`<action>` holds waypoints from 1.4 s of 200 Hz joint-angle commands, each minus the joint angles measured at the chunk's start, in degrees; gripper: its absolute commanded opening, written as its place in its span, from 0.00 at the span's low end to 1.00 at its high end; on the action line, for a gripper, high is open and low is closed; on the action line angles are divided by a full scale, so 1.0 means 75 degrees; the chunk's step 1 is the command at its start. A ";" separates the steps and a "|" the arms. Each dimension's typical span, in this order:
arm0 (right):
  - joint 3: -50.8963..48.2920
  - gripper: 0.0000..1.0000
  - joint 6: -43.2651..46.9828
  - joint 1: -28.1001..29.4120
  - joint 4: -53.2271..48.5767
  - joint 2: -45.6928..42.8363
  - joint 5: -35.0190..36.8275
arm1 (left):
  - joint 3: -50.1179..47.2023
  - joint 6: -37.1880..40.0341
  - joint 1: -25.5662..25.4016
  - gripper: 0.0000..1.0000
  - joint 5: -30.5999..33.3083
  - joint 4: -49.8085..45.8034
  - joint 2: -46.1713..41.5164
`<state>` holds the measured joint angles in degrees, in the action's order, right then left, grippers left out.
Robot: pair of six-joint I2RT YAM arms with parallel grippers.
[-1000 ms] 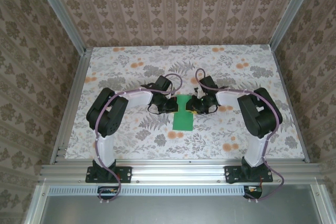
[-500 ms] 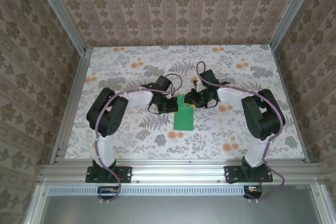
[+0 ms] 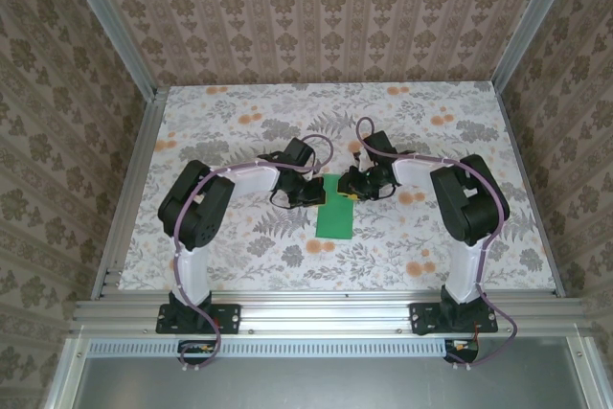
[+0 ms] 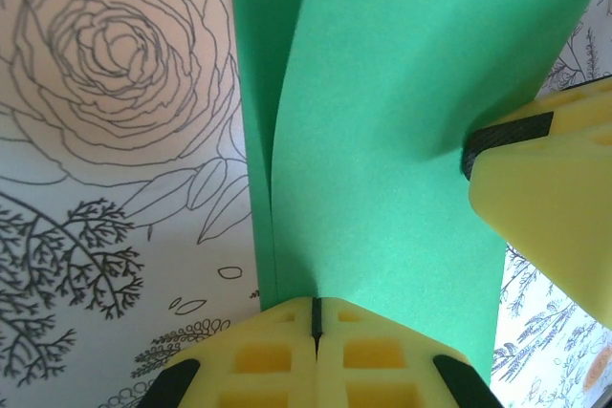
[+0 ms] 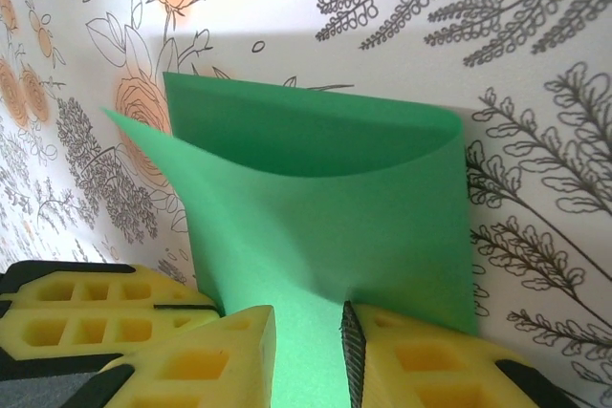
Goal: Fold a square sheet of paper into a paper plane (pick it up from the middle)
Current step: Fold the square sheet of paper in half at the center of the table.
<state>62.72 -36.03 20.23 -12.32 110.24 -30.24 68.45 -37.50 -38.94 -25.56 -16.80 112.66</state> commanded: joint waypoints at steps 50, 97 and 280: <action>0.0385 0.29 0.0019 -0.0350 0.0000 -0.0371 -0.0282 | -0.0009 0.0225 -0.0116 0.05 0.0273 -0.0649 0.0392; 0.0254 0.29 0.0000 -0.0380 0.0277 0.0283 -0.0340 | -0.0009 0.0228 -0.0116 0.05 0.0303 -0.0688 0.0371; 0.0748 0.29 0.0120 -0.0638 -0.0085 0.0861 -0.0045 | 0.0015 0.0296 -0.0140 0.05 0.0382 -0.0843 0.0345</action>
<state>68.27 -35.92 15.62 -10.90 113.75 -32.23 69.01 -36.77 -39.31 -24.88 -17.72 112.77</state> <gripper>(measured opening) 0.287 0.051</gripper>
